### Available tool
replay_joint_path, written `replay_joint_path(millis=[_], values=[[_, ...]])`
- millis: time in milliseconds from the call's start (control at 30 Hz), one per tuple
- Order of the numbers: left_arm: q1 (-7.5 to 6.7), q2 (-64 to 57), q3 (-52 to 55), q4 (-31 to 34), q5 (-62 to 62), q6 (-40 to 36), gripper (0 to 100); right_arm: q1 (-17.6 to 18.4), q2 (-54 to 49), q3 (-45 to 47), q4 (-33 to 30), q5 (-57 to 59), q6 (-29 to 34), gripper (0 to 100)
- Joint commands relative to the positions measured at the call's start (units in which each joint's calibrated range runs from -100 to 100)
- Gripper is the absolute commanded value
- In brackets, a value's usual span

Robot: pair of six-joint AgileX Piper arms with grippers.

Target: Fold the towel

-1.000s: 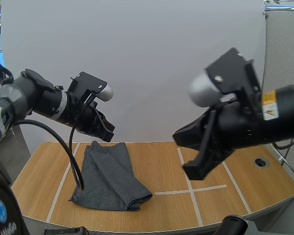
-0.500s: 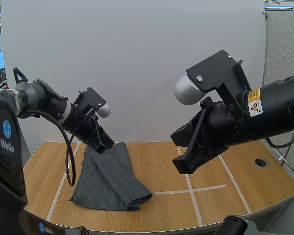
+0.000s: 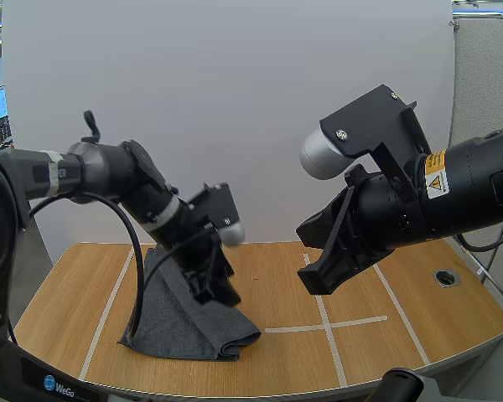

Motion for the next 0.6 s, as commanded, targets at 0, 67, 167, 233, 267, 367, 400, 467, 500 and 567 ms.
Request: replay_joint_path(millis=[0,67,167,233,267,367,400,467,500,567], values=[[-2.38,0.23,6.19,3.83,0.82,-1.75,87,-0.27,-0.02,0.07,-0.51,0.00,0.23,0],[-2.80,0.23,8.43,3.93,-3.12,-1.75,87,-0.27,-0.02,0.07,-0.51,0.00,0.23,0],[-3.50,0.23,11.14,3.54,-9.18,-1.75,87,-0.27,-0.02,0.07,-0.51,0.00,0.23,0],[-4.27,0.23,12.70,2.59,-12.59,-1.75,87,-0.27,-0.02,0.07,-0.51,0.00,0.23,0],[-4.75,0.37,13.24,2.10,-14.24,-1.75,87,-0.27,-0.02,0.07,-0.51,0.00,0.23,0],[-5.99,0.82,14.37,1.80,-20.98,-2.80,87,-0.27,-0.02,0.07,-0.51,0.00,0.23,0],[-6.29,1.15,14.37,1.80,-23.40,-3.59,87,-0.27,-0.02,0.07,-0.51,0.00,0.23,0],[-6.63,2.46,14.37,1.21,-27.04,-3.93,87,-0.27,-0.02,0.07,-0.51,0.00,0.23,0],[-6.72,3.11,14.37,1.21,-28.25,-3.93,87,-0.27,-0.02,0.07,-0.51,0.00,0.23,0],[-6.78,4.33,14.37,0.85,-29.68,-4.05,87,-0.27,-0.02,0.07,-0.51,0.00,0.23,0]])
